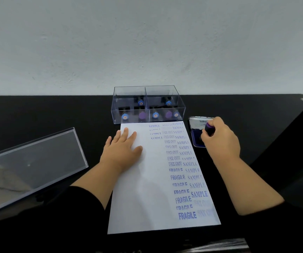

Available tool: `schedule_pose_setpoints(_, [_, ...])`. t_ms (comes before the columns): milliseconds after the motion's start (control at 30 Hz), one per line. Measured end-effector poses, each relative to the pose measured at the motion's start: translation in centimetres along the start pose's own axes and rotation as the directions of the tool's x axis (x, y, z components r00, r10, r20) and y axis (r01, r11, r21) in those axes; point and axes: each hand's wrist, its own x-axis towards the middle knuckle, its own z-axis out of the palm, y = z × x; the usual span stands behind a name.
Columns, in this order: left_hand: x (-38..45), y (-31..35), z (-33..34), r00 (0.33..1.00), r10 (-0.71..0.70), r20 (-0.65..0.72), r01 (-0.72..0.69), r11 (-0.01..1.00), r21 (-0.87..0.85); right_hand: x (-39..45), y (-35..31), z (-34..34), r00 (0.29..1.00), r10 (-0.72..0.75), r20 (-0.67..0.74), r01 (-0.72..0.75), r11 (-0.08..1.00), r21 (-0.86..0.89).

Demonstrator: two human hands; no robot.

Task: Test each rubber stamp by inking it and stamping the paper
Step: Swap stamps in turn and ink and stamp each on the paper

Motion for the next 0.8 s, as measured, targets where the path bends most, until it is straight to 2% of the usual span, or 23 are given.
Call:
schedule_pose_setpoints(167, [-0.9, -0.5, 0.2, 0.999, 0.042, 0.027, -0.044, 0.997, 0.066, -0.5, -0.2, -0.1, 1.000, -0.009, -0.007, 0.009, 1.000, 0.017])
schedule_pose_setpoints(600, [-2.5, -0.6, 0.7, 0.999, 0.035, -0.022, -0.033, 0.998, 0.060, -0.6, -0.8, -1.1, 0.999, 0.000, 0.039, -0.001, 1.000, 0.024])
schedule_pose_setpoints(800, [-2.2, -0.5, 0.5, 0.999, 0.035, -0.024, -0.035, 0.999, 0.030, -0.9, -3.9, -0.5, 0.995, -0.094, 0.033, 0.089, 0.988, 0.124])
